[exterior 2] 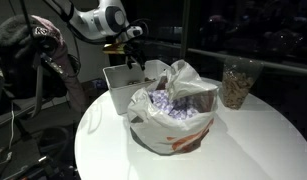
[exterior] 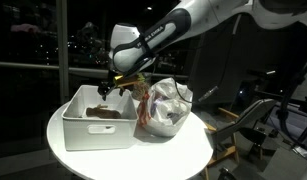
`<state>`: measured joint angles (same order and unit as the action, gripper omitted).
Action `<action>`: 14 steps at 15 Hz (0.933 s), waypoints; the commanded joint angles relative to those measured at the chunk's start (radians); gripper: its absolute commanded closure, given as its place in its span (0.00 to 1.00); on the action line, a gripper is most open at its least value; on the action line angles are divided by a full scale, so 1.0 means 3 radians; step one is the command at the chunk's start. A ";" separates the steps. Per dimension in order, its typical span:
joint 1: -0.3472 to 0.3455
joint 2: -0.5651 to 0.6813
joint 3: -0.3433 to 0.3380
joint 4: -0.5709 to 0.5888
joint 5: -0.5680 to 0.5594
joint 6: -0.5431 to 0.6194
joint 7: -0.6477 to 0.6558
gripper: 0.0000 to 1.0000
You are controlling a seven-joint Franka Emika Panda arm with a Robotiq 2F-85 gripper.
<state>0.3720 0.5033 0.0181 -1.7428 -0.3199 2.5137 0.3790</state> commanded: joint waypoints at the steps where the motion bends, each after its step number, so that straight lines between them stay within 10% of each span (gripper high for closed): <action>1: 0.0146 0.0570 -0.0111 0.0762 -0.0071 -0.0455 0.0114 0.00; 14: 0.0158 0.1812 -0.0235 0.2014 0.0009 -0.0903 -0.0037 0.00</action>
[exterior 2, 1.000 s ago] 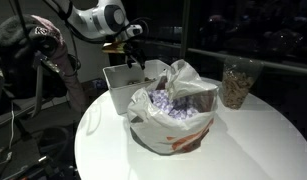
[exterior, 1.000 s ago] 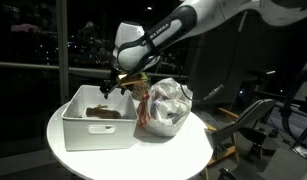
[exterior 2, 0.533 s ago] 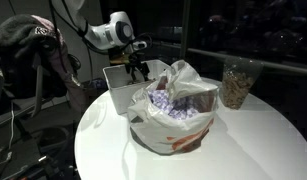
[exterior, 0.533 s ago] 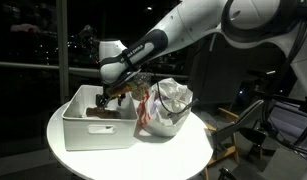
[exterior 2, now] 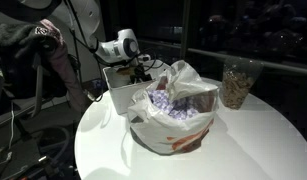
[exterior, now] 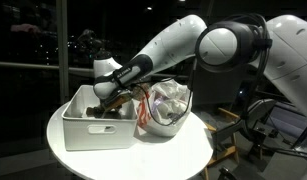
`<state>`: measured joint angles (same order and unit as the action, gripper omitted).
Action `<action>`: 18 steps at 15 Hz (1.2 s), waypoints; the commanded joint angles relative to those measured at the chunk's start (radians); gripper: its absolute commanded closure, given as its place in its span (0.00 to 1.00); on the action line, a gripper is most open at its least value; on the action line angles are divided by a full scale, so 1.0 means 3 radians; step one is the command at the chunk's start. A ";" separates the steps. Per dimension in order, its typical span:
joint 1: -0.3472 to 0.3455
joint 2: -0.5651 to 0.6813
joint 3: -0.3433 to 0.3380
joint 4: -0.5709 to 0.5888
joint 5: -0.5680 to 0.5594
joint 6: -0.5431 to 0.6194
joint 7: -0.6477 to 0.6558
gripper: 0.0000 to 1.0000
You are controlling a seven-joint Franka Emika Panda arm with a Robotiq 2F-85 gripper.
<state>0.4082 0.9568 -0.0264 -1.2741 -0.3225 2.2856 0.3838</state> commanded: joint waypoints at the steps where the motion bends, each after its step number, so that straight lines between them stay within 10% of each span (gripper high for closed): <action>1: 0.0021 0.0339 -0.0075 0.0488 0.0023 -0.0132 -0.0112 0.25; 10: 0.0084 0.0221 -0.0087 0.0481 -0.0011 -0.0231 0.0033 0.87; 18: 0.0070 -0.0594 -0.0023 -0.0057 0.0067 -0.0320 0.0215 0.89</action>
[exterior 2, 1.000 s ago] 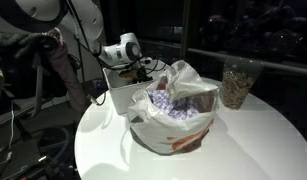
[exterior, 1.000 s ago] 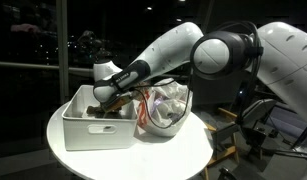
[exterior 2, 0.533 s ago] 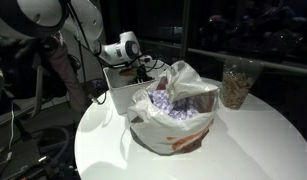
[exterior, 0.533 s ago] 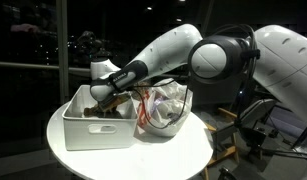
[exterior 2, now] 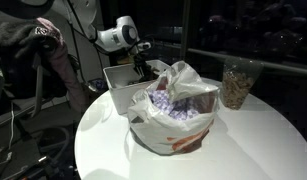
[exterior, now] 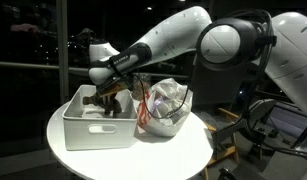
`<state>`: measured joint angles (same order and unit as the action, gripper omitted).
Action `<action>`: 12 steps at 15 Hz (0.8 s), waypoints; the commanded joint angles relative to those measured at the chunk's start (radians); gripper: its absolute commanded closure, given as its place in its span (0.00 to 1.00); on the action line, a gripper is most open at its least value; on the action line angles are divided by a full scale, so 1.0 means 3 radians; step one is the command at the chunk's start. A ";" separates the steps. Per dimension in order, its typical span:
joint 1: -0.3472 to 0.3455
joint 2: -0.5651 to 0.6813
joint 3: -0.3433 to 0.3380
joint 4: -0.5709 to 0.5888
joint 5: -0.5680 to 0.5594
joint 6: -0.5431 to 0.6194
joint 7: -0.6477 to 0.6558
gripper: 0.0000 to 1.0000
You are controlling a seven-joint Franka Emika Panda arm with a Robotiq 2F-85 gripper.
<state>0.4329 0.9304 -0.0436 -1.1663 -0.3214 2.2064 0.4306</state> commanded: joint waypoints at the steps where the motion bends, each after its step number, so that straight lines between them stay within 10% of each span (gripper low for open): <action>1: -0.0057 -0.0670 0.0085 -0.0547 0.0111 -0.0017 -0.0002 0.89; 8: -0.0293 -0.1801 0.0185 -0.1547 0.0387 0.0378 0.0001 0.89; 12: -0.0270 -0.2454 0.0007 -0.2160 -0.0052 0.0205 0.0539 0.90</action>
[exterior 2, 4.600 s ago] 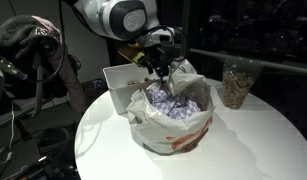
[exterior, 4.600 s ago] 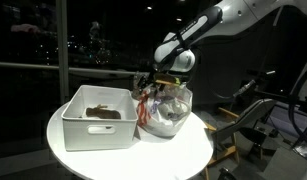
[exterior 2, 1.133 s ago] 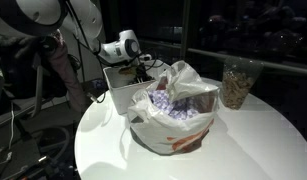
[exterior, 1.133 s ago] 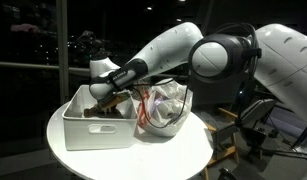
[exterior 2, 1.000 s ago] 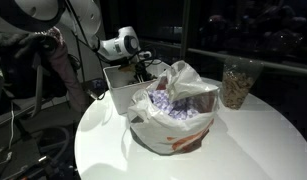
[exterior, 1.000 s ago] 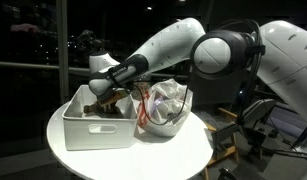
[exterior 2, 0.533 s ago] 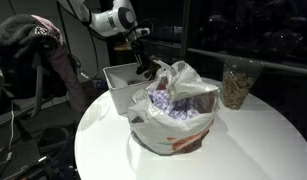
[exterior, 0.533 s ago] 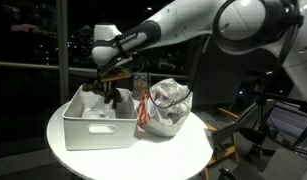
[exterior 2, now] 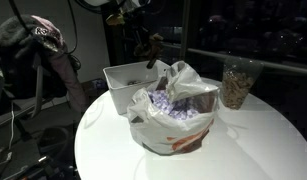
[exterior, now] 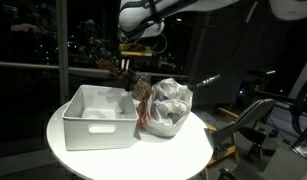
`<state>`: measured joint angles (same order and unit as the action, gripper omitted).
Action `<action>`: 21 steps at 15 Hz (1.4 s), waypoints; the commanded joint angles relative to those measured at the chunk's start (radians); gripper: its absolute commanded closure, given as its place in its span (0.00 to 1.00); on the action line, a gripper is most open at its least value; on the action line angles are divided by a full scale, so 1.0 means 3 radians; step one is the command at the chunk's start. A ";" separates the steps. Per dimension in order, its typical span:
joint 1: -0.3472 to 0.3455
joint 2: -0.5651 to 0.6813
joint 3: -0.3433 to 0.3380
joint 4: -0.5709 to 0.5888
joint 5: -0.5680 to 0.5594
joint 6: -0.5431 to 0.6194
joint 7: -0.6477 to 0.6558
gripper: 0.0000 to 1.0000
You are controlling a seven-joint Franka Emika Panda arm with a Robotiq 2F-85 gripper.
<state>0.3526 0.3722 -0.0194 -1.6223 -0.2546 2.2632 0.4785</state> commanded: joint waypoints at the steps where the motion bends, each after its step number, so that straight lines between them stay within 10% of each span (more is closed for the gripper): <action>1: -0.0021 -0.0763 -0.0091 -0.0811 -0.0413 -0.0023 0.0554 0.90; 11: -0.0711 -0.1967 0.0247 -0.1788 -0.1146 -0.1667 0.1684 0.90; 21: -0.1050 -0.1104 0.0190 -0.1538 -0.0993 -0.2273 0.1234 0.89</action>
<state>0.0479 -0.0566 0.0345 -2.1550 -0.5698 1.6429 0.9059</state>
